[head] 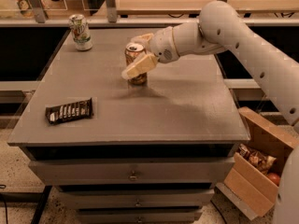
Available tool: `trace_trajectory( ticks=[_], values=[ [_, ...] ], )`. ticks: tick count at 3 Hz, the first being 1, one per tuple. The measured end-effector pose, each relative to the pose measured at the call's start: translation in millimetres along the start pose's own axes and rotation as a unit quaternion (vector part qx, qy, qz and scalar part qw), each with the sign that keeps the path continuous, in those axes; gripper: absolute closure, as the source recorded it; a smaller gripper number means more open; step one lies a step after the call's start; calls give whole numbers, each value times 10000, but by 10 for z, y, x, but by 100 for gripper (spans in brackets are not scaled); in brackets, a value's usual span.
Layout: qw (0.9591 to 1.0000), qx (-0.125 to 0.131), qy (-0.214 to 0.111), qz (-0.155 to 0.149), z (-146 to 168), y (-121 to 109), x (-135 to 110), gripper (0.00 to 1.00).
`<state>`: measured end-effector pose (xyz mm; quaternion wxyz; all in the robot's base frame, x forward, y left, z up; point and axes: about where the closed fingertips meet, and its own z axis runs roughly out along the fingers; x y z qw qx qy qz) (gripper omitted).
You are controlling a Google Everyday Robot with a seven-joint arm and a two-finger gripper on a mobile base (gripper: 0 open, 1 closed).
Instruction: Pick orange can
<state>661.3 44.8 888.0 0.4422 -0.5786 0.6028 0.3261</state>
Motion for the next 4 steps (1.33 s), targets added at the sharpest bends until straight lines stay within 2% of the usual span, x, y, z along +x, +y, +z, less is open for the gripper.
trace_trajectory(
  ticks=[2, 3, 4],
  values=[
    [9998, -78, -172, -25, 135, -49, -67, 64],
    [9994, -52, -316, -123, 58, -22, -237, 87],
    [9981, -76, -512, -333, -79, 74, -602, 100]
  ],
)
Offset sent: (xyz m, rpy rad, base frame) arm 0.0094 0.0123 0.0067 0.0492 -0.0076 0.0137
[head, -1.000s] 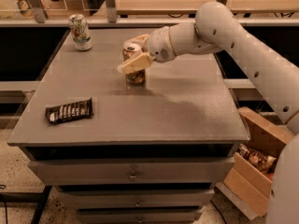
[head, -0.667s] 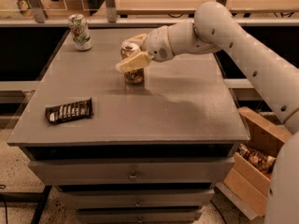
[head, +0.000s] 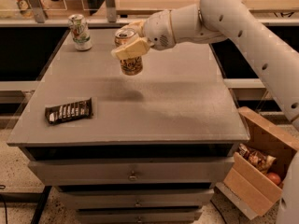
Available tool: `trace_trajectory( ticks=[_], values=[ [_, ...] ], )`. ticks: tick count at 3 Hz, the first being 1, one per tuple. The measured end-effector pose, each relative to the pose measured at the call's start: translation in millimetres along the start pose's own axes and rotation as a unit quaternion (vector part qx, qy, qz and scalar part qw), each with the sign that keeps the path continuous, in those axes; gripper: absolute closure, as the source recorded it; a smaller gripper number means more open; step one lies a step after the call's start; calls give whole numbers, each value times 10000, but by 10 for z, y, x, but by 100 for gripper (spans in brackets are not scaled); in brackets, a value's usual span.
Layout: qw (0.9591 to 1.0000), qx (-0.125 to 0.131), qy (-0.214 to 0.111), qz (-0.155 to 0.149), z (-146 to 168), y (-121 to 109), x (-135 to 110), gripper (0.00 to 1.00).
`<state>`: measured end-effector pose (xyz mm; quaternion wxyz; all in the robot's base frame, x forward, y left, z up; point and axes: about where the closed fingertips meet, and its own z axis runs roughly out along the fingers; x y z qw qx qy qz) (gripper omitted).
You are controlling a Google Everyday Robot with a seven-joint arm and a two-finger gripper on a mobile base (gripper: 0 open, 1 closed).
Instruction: Pick orange can
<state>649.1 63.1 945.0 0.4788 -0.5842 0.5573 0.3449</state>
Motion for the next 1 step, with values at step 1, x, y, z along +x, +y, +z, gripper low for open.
trace_trajectory(
  ticks=[1],
  values=[
    [10000, -1, 0, 0, 1, 0, 0, 100]
  ],
)
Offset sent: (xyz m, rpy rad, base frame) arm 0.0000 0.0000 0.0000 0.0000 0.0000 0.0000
